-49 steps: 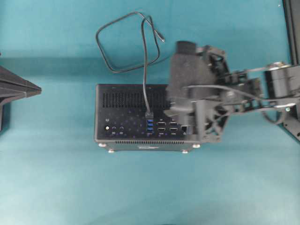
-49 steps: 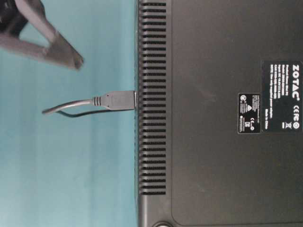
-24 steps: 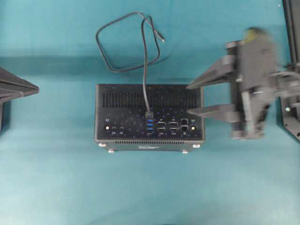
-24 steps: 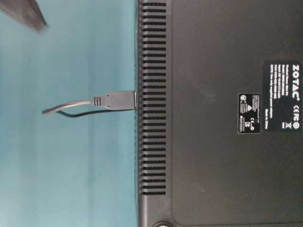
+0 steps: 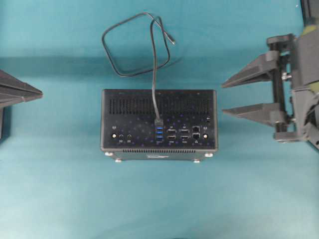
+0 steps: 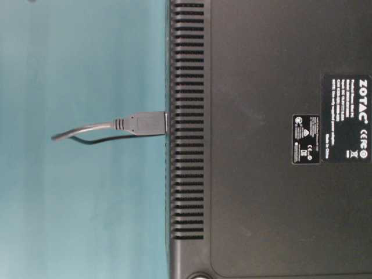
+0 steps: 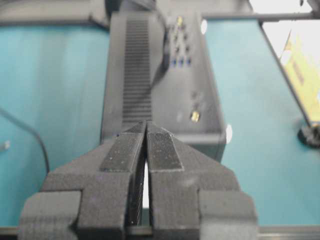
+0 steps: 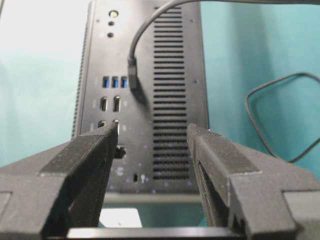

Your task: Insert the USB into the PC box with both arms.

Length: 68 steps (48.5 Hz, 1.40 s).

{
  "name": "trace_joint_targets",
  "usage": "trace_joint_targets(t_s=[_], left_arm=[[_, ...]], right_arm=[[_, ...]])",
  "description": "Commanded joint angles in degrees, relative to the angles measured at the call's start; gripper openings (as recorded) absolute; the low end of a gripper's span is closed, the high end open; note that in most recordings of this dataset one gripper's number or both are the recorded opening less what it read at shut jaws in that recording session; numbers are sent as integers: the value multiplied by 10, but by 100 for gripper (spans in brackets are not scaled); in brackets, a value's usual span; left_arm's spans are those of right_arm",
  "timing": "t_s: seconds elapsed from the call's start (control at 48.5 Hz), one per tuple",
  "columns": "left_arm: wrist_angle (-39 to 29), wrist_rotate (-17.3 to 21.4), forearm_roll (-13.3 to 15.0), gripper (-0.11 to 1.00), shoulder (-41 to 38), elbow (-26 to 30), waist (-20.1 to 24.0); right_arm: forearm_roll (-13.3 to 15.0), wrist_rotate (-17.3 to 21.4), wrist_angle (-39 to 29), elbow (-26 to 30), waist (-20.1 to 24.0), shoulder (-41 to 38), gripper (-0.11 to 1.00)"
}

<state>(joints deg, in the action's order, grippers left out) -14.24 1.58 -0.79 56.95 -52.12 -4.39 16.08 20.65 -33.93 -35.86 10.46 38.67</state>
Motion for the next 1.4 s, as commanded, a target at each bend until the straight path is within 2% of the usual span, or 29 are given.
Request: trace_joint_targets(t_s=[0.0,0.268,0.742,1.38], left_arm=[[4,6,-2,0,-18,28,-6],[33,13,-2,0,-40,28,-9],[36,13,-2,0,-38,12,-9],[36,11,-2,0,3,-19,-9]], right_arm=[[-1,7,2,-1,-2,9,63],[-1,7,5,-20,-1,30,64],[-1,6,25,-56,-1,79,64],[-2,7,47,-91,-1,113,64]])
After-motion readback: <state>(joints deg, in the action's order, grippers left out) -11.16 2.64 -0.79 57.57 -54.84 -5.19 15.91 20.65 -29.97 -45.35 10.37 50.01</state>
